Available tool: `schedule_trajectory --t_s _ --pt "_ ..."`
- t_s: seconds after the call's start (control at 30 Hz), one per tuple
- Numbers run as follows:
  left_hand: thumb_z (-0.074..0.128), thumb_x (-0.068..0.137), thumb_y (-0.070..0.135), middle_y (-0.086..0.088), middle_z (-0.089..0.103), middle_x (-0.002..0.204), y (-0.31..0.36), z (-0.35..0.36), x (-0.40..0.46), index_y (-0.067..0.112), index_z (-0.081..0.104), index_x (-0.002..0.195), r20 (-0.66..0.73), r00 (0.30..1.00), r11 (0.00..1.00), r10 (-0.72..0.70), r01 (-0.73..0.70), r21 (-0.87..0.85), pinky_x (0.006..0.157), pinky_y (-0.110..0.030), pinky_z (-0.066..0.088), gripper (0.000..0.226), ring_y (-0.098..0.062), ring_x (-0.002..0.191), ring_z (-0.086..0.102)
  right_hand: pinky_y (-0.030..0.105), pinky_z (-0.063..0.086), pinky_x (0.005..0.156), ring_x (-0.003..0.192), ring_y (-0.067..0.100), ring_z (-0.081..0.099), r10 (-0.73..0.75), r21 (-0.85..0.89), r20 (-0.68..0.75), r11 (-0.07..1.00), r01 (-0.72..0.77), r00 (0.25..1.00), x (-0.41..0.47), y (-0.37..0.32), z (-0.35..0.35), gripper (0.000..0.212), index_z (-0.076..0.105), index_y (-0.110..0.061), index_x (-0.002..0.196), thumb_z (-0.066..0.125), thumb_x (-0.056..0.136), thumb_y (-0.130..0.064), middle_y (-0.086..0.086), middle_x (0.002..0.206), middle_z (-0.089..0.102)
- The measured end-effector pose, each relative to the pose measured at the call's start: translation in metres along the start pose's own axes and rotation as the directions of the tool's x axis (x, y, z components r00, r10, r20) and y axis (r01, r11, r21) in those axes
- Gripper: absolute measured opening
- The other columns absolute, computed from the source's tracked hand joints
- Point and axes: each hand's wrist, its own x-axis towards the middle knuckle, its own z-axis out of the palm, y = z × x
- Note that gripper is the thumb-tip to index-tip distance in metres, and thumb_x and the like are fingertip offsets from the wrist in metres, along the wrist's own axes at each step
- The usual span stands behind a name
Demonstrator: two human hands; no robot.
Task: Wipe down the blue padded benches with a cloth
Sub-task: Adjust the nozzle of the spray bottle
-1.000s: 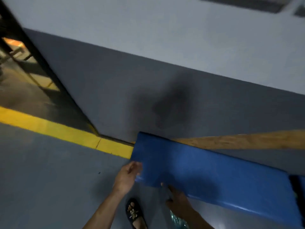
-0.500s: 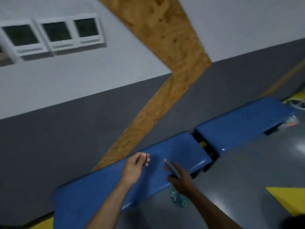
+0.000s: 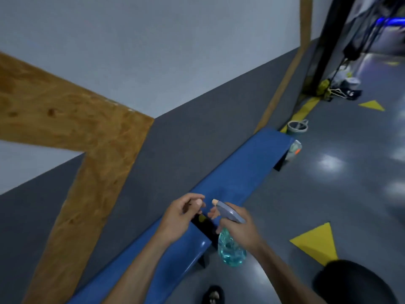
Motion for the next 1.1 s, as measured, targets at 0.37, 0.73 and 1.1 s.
schedule_trajectory --t_s 0.37,0.73,1.1 --pt "0.037 0.097 0.067 -0.009 0.057 0.061 0.112 0.146 0.307 0.012 0.054 0.065 0.480 0.852 0.956 0.210 -0.281 0.080 0.066 -0.048 0.047 0.066 -0.031 0.060 0.051 0.021 0.044 0.052 0.052 0.017 0.057 0.004 -0.075 -0.120 0.997 -0.013 0.993 0.189 -0.052 -0.231 0.029 0.070 0.005 0.086 0.049 0.072 0.019 0.010 0.063 0.066" --pt "0.049 0.103 0.040 -0.018 0.049 0.062 0.163 0.342 0.563 -0.001 0.053 0.075 0.614 0.749 0.963 0.249 -0.257 -0.077 0.060 -0.032 0.037 0.050 -0.020 0.059 0.043 0.045 0.058 0.061 0.077 0.026 0.068 -0.001 -0.047 -0.189 0.999 -0.008 0.982 0.356 -0.011 -0.486 0.034 0.069 0.006 0.095 0.044 0.076 0.019 0.023 0.092 0.069" --pt "0.056 0.101 0.023 -0.018 0.057 0.070 0.212 0.465 0.799 -0.002 0.053 0.087 0.552 0.786 0.960 0.280 -0.245 -0.138 0.064 -0.030 0.042 0.029 -0.021 0.064 0.054 0.059 0.054 0.065 0.073 0.045 0.067 0.042 -0.129 0.004 0.991 -0.041 0.999 0.563 0.000 -0.704 0.030 0.067 0.006 0.094 0.046 0.072 0.009 0.013 0.096 0.072"
